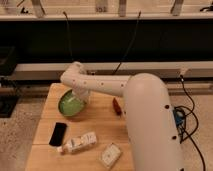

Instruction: Pick up the ceramic bowl

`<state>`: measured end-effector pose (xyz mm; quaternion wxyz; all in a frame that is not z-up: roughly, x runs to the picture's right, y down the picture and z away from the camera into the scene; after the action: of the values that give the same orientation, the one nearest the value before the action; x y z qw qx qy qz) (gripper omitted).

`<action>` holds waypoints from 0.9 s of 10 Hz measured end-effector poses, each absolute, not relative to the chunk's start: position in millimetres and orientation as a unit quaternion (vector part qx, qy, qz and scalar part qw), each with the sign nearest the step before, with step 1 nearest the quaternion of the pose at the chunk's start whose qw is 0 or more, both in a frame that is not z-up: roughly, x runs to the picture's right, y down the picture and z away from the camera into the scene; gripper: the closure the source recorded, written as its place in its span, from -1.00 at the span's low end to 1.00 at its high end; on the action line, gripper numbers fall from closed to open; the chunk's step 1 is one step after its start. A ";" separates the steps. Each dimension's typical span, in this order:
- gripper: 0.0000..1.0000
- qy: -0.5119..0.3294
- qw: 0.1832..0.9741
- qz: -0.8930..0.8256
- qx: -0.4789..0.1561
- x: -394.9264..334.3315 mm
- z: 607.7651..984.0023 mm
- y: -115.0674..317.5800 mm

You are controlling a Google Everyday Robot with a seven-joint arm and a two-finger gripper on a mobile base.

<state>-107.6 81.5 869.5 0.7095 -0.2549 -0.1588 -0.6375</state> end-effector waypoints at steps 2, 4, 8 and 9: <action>1.00 -0.157 0.706 -0.642 -0.255 -107.8 870.9 83.5; 1.00 -0.163 0.704 -0.647 -0.246 -113.3 870.0 80.2; 1.00 -0.164 0.695 -0.656 -0.244 -88.5 853.8 62.9; 1.00 -0.165 0.692 -0.660 -0.243 -91.2 855.5 63.6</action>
<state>-91.2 63.6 855.5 0.6918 -0.2427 -0.1646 -0.6598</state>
